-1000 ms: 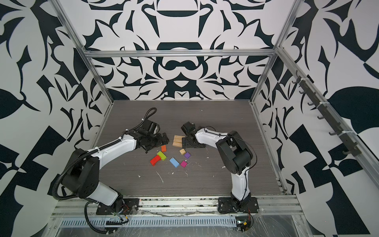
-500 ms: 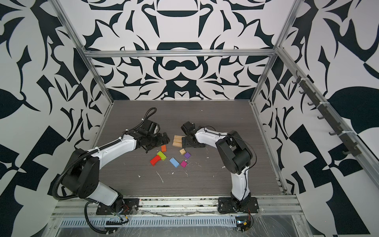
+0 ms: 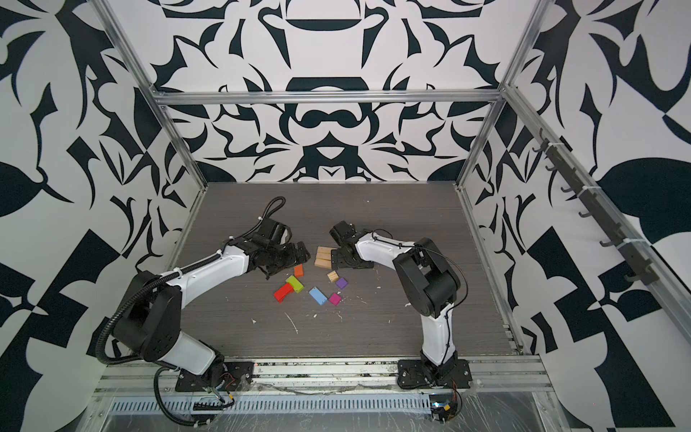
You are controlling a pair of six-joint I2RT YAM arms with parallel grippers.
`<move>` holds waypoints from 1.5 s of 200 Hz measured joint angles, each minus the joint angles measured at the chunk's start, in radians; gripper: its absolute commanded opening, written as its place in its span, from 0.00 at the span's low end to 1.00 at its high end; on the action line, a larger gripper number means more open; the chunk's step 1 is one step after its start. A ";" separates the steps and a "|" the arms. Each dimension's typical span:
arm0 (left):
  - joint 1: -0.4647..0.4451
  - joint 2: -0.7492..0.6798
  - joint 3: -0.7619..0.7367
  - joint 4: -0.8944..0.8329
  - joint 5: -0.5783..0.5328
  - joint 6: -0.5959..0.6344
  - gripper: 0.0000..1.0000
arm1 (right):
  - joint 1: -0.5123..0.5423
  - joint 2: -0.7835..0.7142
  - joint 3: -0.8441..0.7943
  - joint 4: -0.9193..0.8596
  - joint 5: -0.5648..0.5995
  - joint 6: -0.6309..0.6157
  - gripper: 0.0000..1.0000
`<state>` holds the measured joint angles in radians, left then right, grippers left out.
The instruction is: Build the wood block tower
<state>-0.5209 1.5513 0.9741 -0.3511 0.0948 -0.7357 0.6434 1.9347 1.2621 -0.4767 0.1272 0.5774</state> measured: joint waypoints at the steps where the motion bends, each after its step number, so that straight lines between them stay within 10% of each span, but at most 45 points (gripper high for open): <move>1: 0.000 0.000 0.000 0.000 0.000 0.000 0.99 | 0.000 0.000 0.000 0.000 0.000 0.000 0.99; 125: -0.016 0.002 -0.002 0.080 0.082 -0.053 1.00 | 0.000 -0.006 -0.008 0.006 0.004 0.000 0.99; 300: -0.194 0.223 0.058 0.247 0.183 -0.192 0.99 | -0.141 -0.410 -0.312 0.034 -0.029 0.003 1.00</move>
<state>-0.7151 1.7744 1.0325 -0.1043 0.2775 -0.9272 0.5022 1.5249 0.9497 -0.4431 0.0986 0.5804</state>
